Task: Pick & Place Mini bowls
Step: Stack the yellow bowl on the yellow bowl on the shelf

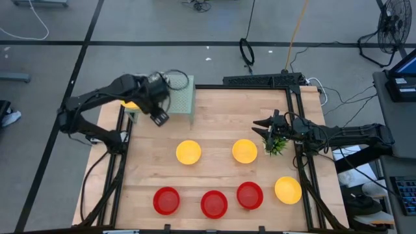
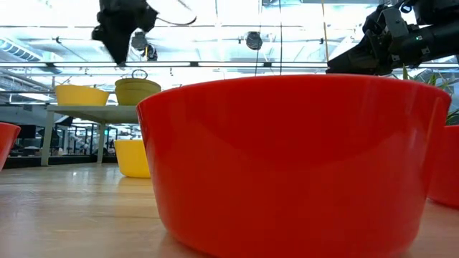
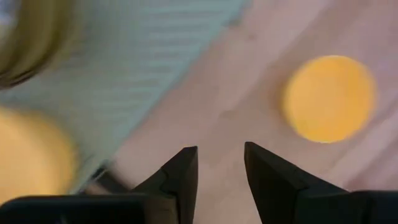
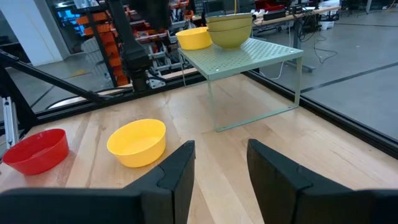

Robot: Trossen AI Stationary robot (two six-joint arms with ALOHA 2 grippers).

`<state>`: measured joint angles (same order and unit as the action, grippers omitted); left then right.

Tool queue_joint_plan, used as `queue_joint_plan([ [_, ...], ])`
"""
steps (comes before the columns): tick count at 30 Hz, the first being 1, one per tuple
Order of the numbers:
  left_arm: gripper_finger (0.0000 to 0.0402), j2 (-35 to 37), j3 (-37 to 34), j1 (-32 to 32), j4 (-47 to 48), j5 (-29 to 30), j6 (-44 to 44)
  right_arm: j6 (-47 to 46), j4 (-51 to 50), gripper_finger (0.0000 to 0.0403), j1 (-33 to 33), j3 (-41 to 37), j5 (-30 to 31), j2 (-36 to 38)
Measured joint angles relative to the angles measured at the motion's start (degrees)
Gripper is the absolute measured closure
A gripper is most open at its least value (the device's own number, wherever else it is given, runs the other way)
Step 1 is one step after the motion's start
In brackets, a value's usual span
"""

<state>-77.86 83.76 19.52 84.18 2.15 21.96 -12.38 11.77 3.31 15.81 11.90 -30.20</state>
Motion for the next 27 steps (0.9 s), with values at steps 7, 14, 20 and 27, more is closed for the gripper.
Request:
queue_joint_plan([
  [7, 0.0266, -0.3, 0.0, -15.1, -14.9, -0.7, -0.8, 0.0, 0.0, 0.0266, 0.0, 0.0, 0.0, 0.0],
  [14, 0.0266, -2.0, 0.0, -27.1, -25.4, 3.3, -5.5, 0.0, 0.0, 0.0266, 0.0, 0.0, 0.0, 0.0],
  [20, 0.0266, -6.0, 0.0, -34.1, -28.5, 10.4, -6.8, 0.0, 0.1, 0.0266, 0.0, 0.0, 0.0, 0.0],
  [27, 0.0266, -13.9, -0.1, -38.2, -28.2, 14.5, -6.6, 0.0, 0.0, 0.0266, 0.0, 0.0, 0.0, 0.0],
])
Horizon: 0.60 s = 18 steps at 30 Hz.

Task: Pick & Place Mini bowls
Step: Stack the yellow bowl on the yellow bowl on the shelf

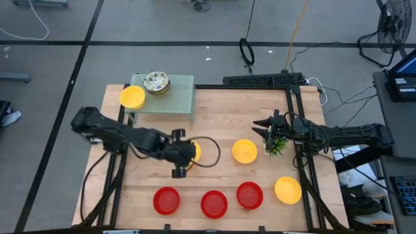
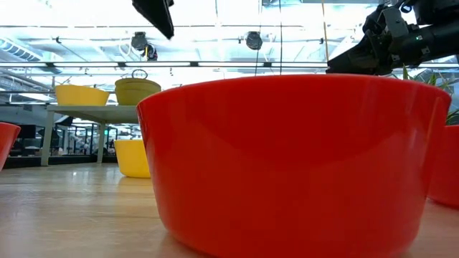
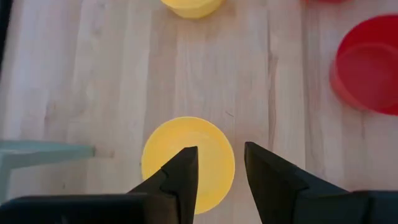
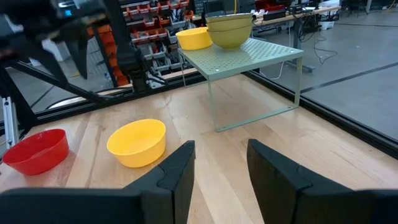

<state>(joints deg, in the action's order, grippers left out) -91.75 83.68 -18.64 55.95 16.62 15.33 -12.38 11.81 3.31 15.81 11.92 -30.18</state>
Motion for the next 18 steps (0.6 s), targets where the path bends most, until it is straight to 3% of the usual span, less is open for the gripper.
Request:
queue_joint_plan([
  [5, 0.0258, -6.2, 0.0, -0.7, 0.1, -0.1, 0.2, 0.0, 0.0, 0.0266, 0.0, 0.0, 0.0, 0.0],
  [18, 0.0179, -18.3, 0.0, -0.5, 0.3, -0.5, 4.5, 0.0, 0.0, 0.0266, 0.0, 0.0, 0.0, 0.0],
])
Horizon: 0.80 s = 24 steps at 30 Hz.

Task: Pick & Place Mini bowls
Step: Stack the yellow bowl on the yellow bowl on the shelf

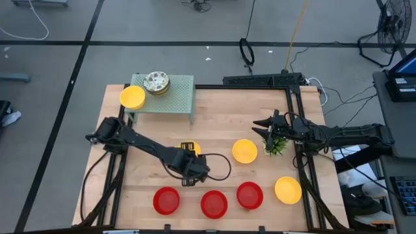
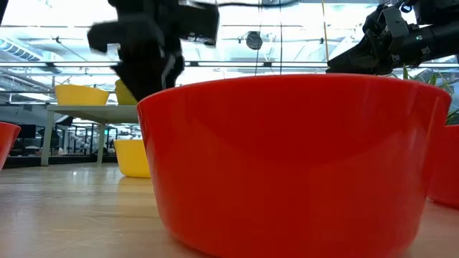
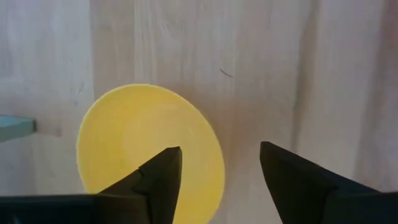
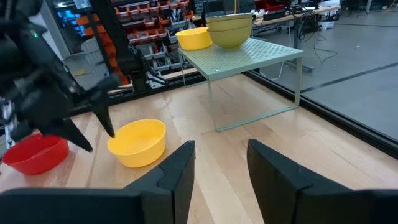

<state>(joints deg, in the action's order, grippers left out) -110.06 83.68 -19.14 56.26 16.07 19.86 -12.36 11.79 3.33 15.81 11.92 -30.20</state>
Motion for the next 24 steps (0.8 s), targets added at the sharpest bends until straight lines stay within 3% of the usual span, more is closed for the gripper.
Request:
queue_joint_plan([
  [7, 0.0174, -3.9, 0.0, 1.9, 0.0, -0.5, 0.0, 0.0, 0.0, 0.0266, 0.0, 0.0, 0.0, 0.0],
  [20, 0.0175, -4.0, -5.1, 4.9, -7.1, -5.9, -0.6, 0.0, 0.0, 0.0266, 0.0, 0.0, 0.0, 0.0],
  [24, 0.0202, -4.0, -5.1, 5.0, -7.1, -5.6, 0.2, 0.0, 0.0, 0.0266, 0.0, 0.0, 0.0, 0.0],
])
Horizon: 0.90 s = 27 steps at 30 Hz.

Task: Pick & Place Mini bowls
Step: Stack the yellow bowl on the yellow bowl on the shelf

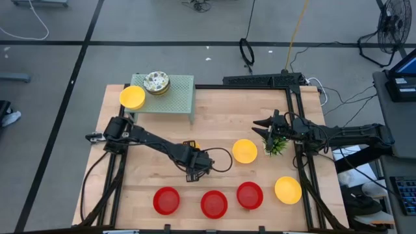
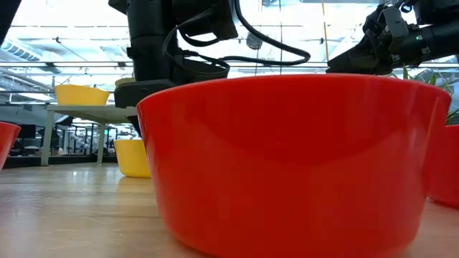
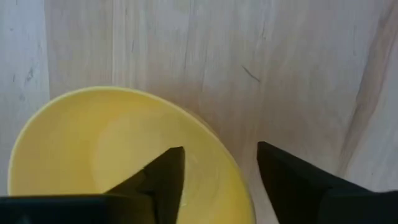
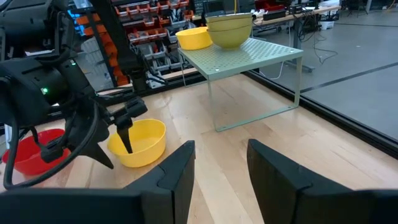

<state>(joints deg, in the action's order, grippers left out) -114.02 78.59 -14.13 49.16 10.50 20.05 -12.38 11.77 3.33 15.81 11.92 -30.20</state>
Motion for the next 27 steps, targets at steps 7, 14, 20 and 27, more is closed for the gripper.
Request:
queue_joint_plan([
  [7, 0.034, 0.1, 0.0, 0.0, 0.3, -0.1, 0.9, 0.0, 0.0, 0.0266, 0.0, 0.0, 0.0, 0.0],
  [14, 0.0389, 4.8, 0.4, 0.0, 0.7, -1.5, -1.2, 0.0, 0.0, 0.0266, 0.0, 0.0, 0.0, 0.0],
  [20, 0.0391, 14.9, 0.4, -0.2, 0.6, 3.9, -1.9, 0.0, 0.0, 0.0266, 0.0, 0.0, 0.0, 0.0],
  [27, 0.0396, 28.5, 0.5, 0.6, 6.6, 19.7, 0.0, 0.0, 0.0, 0.0266, 0.0, 0.0, 0.0, 0.0],
])
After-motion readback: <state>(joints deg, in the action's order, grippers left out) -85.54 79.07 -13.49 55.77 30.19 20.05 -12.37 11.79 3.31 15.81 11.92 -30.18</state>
